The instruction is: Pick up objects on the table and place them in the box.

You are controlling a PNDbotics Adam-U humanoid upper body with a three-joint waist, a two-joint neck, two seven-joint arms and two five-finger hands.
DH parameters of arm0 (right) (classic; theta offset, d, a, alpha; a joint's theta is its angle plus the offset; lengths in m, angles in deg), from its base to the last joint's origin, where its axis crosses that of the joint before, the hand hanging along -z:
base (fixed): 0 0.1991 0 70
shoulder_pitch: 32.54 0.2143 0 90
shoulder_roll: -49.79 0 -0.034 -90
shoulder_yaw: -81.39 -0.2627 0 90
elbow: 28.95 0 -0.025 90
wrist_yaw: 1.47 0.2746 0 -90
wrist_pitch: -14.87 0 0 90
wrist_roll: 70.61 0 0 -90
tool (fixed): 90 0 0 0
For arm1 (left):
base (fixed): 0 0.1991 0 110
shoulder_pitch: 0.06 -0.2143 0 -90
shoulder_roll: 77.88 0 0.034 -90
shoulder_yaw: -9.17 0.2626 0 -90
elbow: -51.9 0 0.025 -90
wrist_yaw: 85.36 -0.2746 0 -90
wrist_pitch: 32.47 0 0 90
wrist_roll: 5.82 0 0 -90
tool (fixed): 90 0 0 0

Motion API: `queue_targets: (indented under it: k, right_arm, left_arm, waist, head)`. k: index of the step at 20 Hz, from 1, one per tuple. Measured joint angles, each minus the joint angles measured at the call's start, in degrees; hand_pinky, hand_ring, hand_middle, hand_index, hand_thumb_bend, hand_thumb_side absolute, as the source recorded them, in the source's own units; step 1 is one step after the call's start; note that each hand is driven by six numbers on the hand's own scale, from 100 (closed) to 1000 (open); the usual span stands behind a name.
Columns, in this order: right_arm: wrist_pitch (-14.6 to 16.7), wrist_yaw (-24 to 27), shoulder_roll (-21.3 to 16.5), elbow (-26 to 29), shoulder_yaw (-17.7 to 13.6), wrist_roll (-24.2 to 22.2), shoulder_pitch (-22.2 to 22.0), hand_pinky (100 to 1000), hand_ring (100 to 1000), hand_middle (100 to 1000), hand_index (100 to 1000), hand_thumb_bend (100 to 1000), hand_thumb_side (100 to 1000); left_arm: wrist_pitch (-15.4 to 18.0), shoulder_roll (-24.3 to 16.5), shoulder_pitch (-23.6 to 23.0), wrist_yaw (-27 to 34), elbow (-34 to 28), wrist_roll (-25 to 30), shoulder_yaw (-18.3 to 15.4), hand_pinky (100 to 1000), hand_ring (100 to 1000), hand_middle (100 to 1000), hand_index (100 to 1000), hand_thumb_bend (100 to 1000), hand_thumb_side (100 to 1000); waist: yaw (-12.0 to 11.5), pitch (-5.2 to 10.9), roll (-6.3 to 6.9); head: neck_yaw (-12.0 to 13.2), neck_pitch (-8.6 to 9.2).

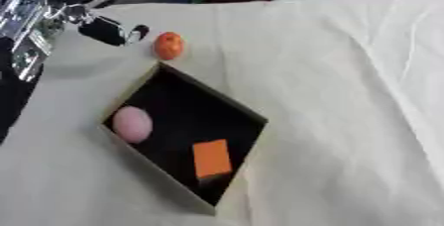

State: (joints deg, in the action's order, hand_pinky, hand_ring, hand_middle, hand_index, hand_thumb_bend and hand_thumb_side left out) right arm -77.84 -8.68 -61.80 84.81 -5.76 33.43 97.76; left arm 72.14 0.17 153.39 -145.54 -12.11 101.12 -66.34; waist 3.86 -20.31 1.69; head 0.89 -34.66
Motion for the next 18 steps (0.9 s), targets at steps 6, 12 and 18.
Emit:
queue_targets:
  k: [6, 12, 18]
  right_arm:
    - [-0.42, 0.06, 0.39, 0.00, -0.02, 0.24, -0.01, 873, 821, 658, 765, 100, 680]
    - [-0.67, 0.13, 0.50, 0.00, -0.03, 0.39, -0.01, 874, 821, 658, 765, 100, 679]
    - [-1.07, 0.27, 0.94, 0.00, -0.03, 0.33, 0.01, 876, 821, 657, 765, 100, 679]
  left_arm:
    - [2.87, 0.14, 0.00, 1.00, -0.35, 0.87, 0.95, 636, 750, 783, 977, 269, 478]
    - [4.07, 0.40, 0.12, 0.56, 0.02, 1.47, 1.32, 632, 748, 778, 987, 418, 595]
    - [4.65, 1.19, 0.28, -1.30, 1.42, 1.19, 1.48, 632, 756, 792, 987, 421, 620]
  waist:
    - [0.15, -0.03, 0.10]
    - [0.40, -0.19, 0.25]
    - [0.83, -0.59, 0.31]
  head:
    - [0.02, 0.00]
    - [0.26, 0.00]
    - [0.63, 0.02]
